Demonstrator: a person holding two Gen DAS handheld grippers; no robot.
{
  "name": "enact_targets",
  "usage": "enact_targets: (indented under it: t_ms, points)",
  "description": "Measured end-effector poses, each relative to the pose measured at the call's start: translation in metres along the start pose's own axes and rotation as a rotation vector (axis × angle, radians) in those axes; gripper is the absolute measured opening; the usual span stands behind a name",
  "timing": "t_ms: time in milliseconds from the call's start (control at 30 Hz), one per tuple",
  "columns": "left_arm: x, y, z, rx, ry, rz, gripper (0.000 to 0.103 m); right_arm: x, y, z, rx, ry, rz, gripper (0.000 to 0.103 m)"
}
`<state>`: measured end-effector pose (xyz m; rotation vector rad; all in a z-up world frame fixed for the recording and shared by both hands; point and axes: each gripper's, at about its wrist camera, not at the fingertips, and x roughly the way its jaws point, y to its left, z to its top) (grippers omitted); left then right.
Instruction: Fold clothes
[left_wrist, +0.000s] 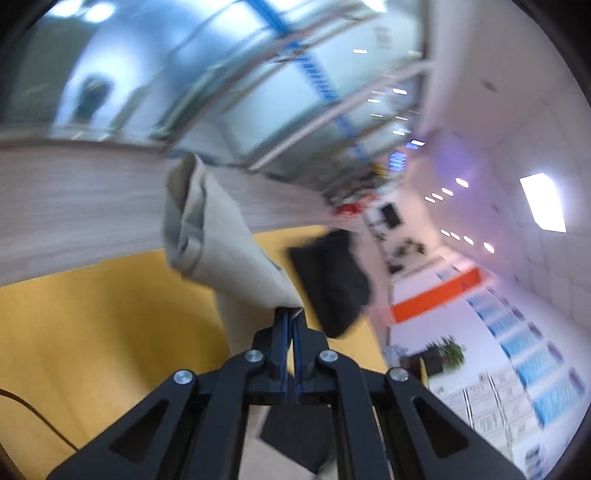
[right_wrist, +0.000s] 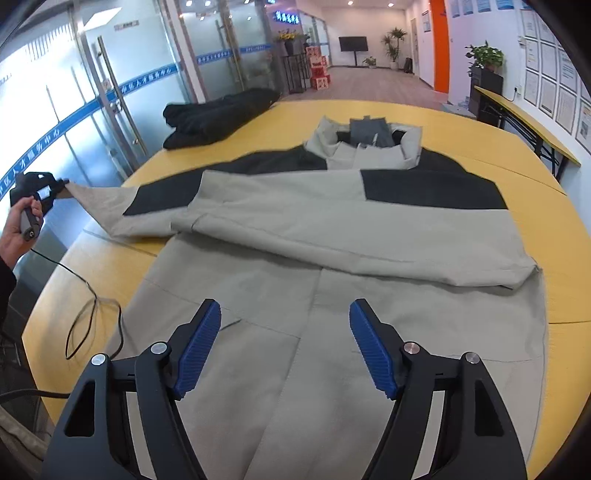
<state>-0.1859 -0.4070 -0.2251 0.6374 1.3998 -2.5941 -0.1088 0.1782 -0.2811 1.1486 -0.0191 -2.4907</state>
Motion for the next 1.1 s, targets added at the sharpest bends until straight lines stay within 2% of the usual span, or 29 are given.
enact_targets:
  t_ms: [133,233,333,433,567,633,700,767,833,900,933,1000,1100]
  points:
    - [-0.005,-0.101,-0.031,0.141,-0.005,-0.174,0.002,-0.033,-0.020,0.010,0.064,-0.088,0.032,0.074]
    - [0.035,-0.191,-0.109,0.252,0.127,-0.310,0.002,-0.065,-0.038,0.012,0.096,-0.160,0.040,0.074]
    - [0.080,-0.249,-0.203,0.317,0.274,-0.359,0.002,-0.100,-0.068,0.009,0.152,-0.229,0.034,0.074]
    - [0.125,-0.277,-0.303,0.359,0.416,-0.343,0.002,-0.129,-0.109,-0.001,0.233,-0.277,0.024,0.074]
    - [0.173,-0.282,-0.422,0.400,0.577,-0.267,0.002,-0.144,-0.157,-0.015,0.290,-0.290,-0.010,0.075]
    - [0.189,-0.275,-0.473,0.454,0.635,-0.207,0.002,-0.139,-0.178,-0.020,0.312,-0.277,-0.017,0.076]
    - [0.198,-0.265,-0.502,0.526,0.669,-0.158,0.004,-0.130,-0.194,-0.023,0.339,-0.259,-0.002,0.076]
    - [0.196,-0.246,-0.508,0.568,0.693,-0.110,0.006,-0.114,-0.203,-0.020,0.350,-0.226,0.006,0.080]
    - [0.186,-0.234,-0.490,0.581,0.706,-0.083,0.015,-0.096,-0.210,-0.014,0.362,-0.188,0.008,0.088]
    - [0.163,-0.224,-0.463,0.571,0.684,-0.091,0.034,-0.075,-0.215,-0.007,0.393,-0.163,0.035,0.093]
    - [0.148,-0.221,-0.446,0.575,0.653,-0.099,0.040,-0.064,-0.218,-0.003,0.409,-0.151,0.048,0.094]
    - [0.120,-0.215,-0.409,0.587,0.581,-0.101,0.066,-0.039,-0.221,0.008,0.442,-0.119,0.102,0.095]
    - [0.089,-0.199,-0.355,0.617,0.484,-0.077,0.080,0.003,-0.218,0.027,0.464,-0.079,0.177,0.095]
